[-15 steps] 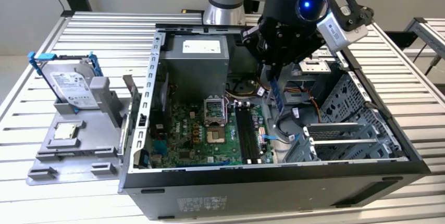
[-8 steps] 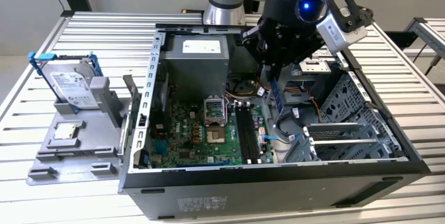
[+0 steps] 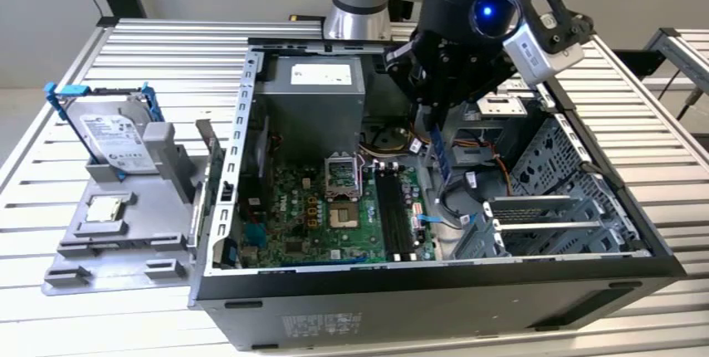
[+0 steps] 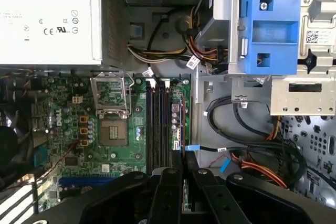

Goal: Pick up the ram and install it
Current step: 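Insert the ram into the slot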

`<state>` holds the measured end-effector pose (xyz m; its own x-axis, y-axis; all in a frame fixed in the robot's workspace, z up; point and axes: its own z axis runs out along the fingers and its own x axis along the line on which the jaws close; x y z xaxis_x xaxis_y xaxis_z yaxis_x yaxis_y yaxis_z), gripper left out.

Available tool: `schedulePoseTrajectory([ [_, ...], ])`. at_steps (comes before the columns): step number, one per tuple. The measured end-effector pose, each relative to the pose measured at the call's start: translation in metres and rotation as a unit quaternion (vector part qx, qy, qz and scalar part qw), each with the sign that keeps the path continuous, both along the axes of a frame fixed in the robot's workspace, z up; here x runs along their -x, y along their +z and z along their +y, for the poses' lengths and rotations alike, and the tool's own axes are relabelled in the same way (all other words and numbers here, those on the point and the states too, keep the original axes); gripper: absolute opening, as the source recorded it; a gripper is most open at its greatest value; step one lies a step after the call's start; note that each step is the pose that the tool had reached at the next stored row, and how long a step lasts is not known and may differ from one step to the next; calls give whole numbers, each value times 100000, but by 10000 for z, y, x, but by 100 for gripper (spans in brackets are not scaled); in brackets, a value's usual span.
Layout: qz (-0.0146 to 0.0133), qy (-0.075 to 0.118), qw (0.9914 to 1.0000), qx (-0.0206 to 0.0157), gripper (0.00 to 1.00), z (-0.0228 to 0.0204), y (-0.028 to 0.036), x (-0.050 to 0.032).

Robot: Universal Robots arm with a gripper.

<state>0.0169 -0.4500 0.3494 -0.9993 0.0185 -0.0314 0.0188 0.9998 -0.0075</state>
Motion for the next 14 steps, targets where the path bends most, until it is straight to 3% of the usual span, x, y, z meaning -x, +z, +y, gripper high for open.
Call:
schedulePoseTrajectory([
  [14, 2, -88, 100000, 43, 0, 0, -44, 0],
])
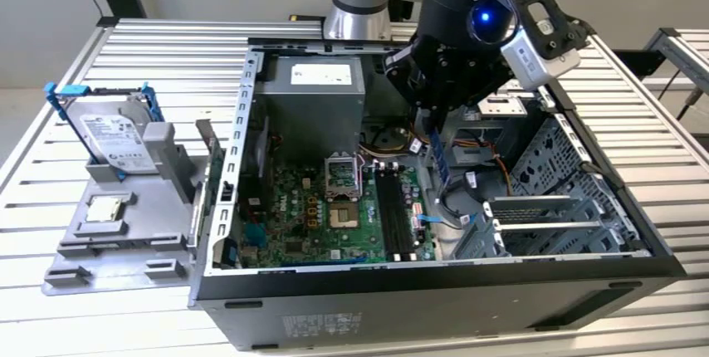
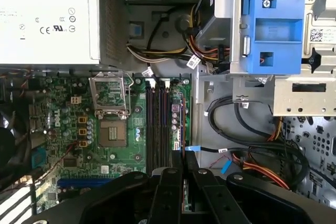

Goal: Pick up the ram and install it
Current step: 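Insert the ram into the slot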

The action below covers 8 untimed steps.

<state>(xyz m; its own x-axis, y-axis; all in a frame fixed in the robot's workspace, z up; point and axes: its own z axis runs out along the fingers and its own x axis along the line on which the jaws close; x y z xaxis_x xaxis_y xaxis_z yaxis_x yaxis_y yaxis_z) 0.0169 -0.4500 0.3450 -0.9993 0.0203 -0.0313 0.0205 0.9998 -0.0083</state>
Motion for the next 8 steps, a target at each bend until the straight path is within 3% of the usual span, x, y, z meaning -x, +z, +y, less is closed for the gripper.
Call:
schedulePoseTrajectory([
  [8, -1, -1, 100000, -3, 0, 0, -32, 0],
])
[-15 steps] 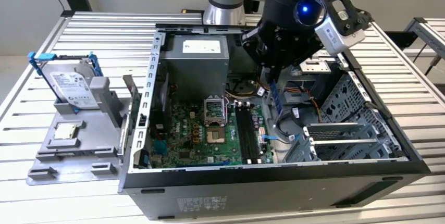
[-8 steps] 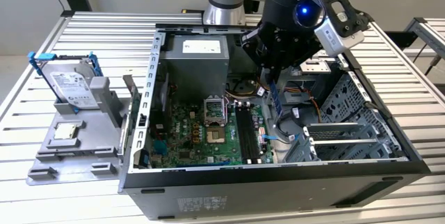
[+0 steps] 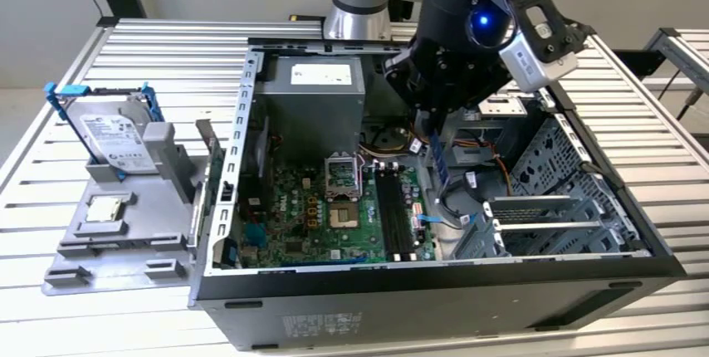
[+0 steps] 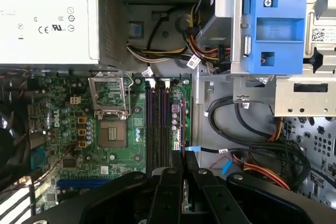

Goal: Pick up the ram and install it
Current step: 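Insert the ram into the slot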

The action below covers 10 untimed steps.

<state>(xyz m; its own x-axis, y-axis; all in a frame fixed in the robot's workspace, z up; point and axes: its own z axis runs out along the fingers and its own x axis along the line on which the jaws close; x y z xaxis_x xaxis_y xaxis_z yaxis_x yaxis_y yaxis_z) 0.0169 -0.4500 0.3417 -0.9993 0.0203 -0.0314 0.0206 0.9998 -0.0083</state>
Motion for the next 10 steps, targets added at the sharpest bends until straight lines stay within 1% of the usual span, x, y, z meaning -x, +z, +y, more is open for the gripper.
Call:
schedulePoseTrajectory([
  [10, 2, -187, 100000, 5, 0, 0, -62, 0],
])
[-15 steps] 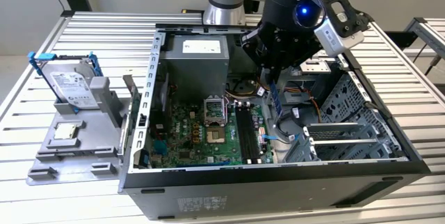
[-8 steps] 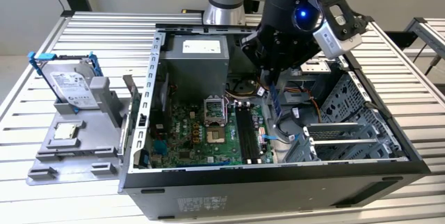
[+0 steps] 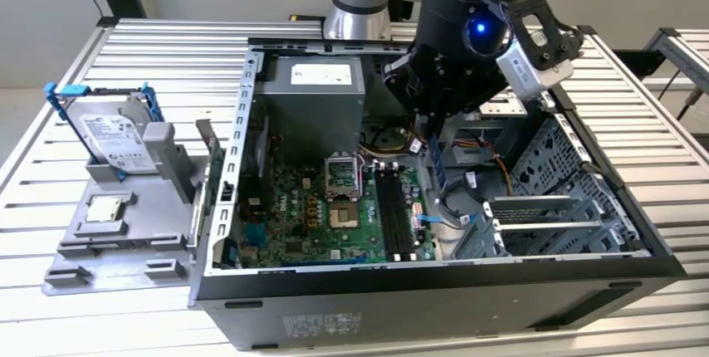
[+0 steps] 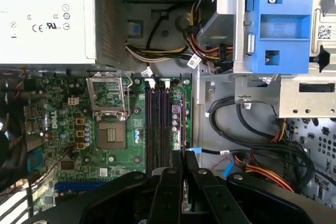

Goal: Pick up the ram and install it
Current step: 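Insert the ram into the slot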

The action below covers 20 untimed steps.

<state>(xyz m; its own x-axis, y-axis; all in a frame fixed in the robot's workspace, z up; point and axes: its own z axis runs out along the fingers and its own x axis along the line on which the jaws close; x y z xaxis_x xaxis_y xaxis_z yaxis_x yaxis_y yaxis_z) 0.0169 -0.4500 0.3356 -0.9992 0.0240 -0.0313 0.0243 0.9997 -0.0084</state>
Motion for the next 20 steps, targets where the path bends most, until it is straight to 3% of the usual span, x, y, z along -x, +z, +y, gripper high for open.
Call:
schedulePoseTrajectory([
  [9, -4, 1, 100000, -15, 0, 0, -12, 0],
  [20, -2, -3, 100000, -6, 0, 0, -86, -2],
])
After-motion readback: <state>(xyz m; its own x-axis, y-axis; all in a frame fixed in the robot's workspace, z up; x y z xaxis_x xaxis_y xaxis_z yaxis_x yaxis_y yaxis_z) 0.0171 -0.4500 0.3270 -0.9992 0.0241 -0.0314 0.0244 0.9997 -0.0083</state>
